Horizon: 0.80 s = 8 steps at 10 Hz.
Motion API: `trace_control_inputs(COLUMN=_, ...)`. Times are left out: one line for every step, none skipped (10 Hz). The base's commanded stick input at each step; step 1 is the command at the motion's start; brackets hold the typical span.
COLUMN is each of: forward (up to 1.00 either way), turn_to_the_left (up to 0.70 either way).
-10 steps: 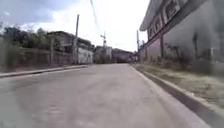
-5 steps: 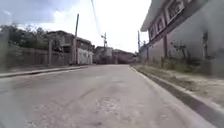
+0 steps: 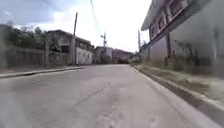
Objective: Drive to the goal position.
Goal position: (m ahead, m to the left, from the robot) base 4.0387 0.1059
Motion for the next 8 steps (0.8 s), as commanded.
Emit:
trace_control_inputs(forward=1.00, turn_to_the_left=-0.05)
trace_control_inputs(forward=1.00, turn_to_the_left=-0.02)
trace_control_inputs(forward=1.00, turn_to_the_left=0.00)
trace_control_inputs(forward=1.00, turn_to_the_left=0.00)
trace_control_inputs(forward=1.00, turn_to_the_left=0.00)
trace_control_inputs(forward=1.00, turn_to_the_left=0.00)
trace_control_inputs(forward=1.00, turn_to_the_left=0.00)
trace_control_inputs(forward=1.00, turn_to_the_left=0.00)
